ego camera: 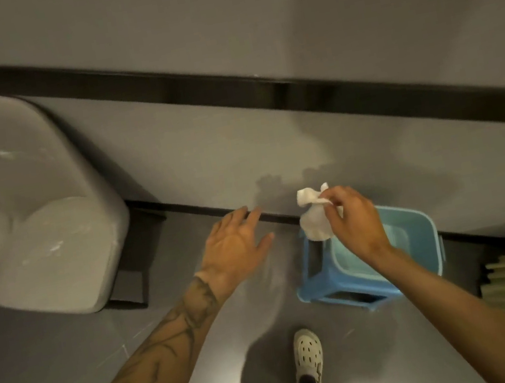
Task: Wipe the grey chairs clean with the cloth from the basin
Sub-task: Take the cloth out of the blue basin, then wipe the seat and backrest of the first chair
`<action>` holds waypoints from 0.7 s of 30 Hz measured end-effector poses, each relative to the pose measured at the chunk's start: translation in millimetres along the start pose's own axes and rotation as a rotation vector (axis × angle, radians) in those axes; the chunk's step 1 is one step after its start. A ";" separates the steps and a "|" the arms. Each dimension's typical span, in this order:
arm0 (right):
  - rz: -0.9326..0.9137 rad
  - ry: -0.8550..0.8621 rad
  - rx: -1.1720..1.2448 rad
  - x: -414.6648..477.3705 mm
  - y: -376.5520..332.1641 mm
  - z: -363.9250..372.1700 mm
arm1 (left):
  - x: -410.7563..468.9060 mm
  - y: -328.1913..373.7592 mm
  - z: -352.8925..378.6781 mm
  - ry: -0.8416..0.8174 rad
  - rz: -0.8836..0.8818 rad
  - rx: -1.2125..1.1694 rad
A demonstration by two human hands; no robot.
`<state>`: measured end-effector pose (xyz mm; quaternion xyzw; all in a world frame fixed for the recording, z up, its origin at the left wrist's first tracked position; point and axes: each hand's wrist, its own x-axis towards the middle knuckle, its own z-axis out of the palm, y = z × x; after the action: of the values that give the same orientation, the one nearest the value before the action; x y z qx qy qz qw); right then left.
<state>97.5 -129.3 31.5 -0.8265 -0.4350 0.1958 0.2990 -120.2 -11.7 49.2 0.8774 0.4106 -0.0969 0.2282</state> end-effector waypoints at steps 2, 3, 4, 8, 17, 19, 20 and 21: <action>-0.068 -0.027 -0.037 -12.6 -50.9 4.4 | -31.6 -23.7 -28.2 0.042 -0.014 0.001; -0.093 -0.037 -0.063 -18.2 -74.2 8.5 | -46.3 -36.3 -40.0 0.057 -0.020 -0.001; -0.116 -0.037 -0.081 -24.7 -97.5 13.7 | -62.0 -50.2 -50.9 0.069 -0.027 -0.005; -0.216 0.022 -0.104 -61.5 -197.9 48.2 | -138.3 -123.9 -88.2 0.126 -0.062 -0.020; -0.312 -0.114 0.057 -110.0 -373.2 166.8 | -270.9 -305.7 -138.4 0.161 -0.177 -0.001; -0.326 -0.144 0.086 -113.1 -405.2 197.5 | -283.0 -345.2 -147.9 0.152 -0.206 -0.011; -0.329 -0.156 0.104 -113.7 -419.8 213.7 | -287.0 -364.8 -152.8 0.144 -0.218 -0.011; -0.329 -0.167 0.122 -113.2 -433.2 230.5 | -289.2 -384.5 -157.5 0.143 -0.230 -0.007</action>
<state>-359.5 42.5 154.9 -0.7053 -0.5749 0.2383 0.3395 -603.3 83.1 167.4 0.8285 0.5239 -0.0584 0.1890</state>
